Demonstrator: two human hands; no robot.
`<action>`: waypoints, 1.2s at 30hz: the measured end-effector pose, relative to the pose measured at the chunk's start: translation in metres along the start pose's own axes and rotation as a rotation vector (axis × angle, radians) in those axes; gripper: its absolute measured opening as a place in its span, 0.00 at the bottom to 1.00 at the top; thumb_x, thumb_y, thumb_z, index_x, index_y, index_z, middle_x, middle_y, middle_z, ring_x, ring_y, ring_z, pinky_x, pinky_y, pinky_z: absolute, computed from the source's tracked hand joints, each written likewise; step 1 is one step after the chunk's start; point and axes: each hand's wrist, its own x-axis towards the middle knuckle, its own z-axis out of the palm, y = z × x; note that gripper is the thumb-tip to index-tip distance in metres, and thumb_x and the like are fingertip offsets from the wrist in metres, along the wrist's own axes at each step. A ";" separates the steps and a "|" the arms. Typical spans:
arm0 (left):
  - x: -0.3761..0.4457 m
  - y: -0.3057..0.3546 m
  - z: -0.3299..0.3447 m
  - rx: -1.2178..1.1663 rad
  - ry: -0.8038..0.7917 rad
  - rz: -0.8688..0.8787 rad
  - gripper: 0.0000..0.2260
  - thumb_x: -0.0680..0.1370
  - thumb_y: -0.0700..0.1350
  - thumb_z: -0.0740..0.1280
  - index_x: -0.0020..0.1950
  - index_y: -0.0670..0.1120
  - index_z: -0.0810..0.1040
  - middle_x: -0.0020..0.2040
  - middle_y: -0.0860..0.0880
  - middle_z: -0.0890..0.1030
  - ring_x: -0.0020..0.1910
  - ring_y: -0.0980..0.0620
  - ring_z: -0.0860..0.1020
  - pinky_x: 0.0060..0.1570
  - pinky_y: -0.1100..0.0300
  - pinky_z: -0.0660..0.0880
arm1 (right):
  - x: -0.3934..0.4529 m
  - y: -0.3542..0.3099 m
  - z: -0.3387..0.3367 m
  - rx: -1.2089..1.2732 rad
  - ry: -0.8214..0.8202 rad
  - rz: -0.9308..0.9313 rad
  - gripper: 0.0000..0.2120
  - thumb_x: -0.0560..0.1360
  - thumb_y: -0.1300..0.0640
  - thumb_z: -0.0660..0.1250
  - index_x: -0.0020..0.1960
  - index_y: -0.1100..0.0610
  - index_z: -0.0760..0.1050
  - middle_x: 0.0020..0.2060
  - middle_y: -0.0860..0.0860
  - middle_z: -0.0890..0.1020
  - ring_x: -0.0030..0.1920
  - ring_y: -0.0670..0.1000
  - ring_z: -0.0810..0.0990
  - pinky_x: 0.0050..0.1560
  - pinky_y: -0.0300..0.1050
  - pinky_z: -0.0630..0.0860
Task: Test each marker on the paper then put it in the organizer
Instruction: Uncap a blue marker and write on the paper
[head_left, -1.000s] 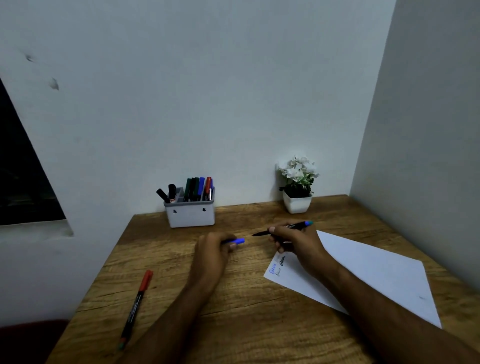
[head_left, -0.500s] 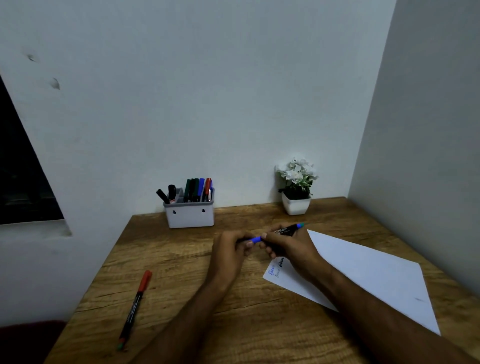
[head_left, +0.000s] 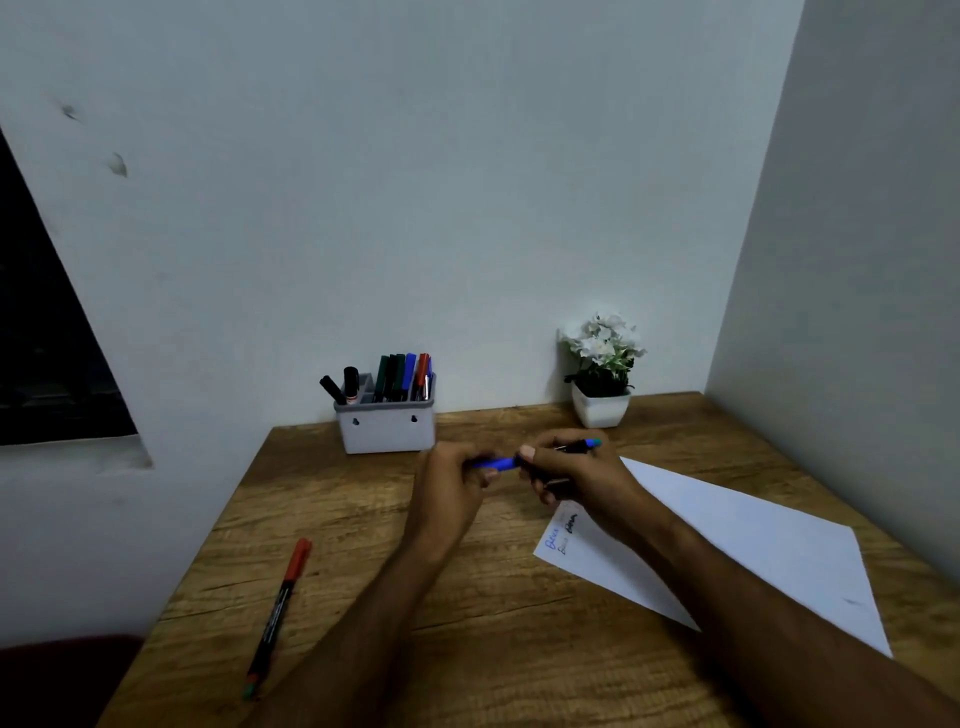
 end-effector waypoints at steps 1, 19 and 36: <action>0.003 -0.001 -0.005 -0.011 0.026 -0.030 0.13 0.71 0.34 0.74 0.54 0.44 0.85 0.49 0.52 0.85 0.42 0.65 0.78 0.45 0.76 0.74 | 0.003 -0.005 -0.003 -0.013 0.020 0.002 0.10 0.77 0.59 0.73 0.49 0.67 0.84 0.39 0.62 0.85 0.36 0.55 0.81 0.34 0.45 0.76; 0.023 -0.013 -0.037 -0.345 0.192 -0.123 0.13 0.73 0.35 0.73 0.55 0.46 0.81 0.47 0.52 0.84 0.46 0.59 0.82 0.46 0.64 0.80 | 0.054 -0.006 0.053 -0.783 0.035 -0.231 0.07 0.72 0.54 0.79 0.49 0.54 0.88 0.35 0.43 0.86 0.36 0.39 0.82 0.39 0.37 0.74; 0.003 -0.054 -0.032 0.482 -0.200 -0.155 0.27 0.83 0.51 0.58 0.78 0.43 0.57 0.77 0.44 0.61 0.76 0.48 0.60 0.75 0.56 0.55 | 0.144 -0.032 0.105 -0.694 0.410 -0.504 0.32 0.75 0.60 0.77 0.74 0.53 0.68 0.48 0.53 0.85 0.42 0.49 0.86 0.51 0.49 0.85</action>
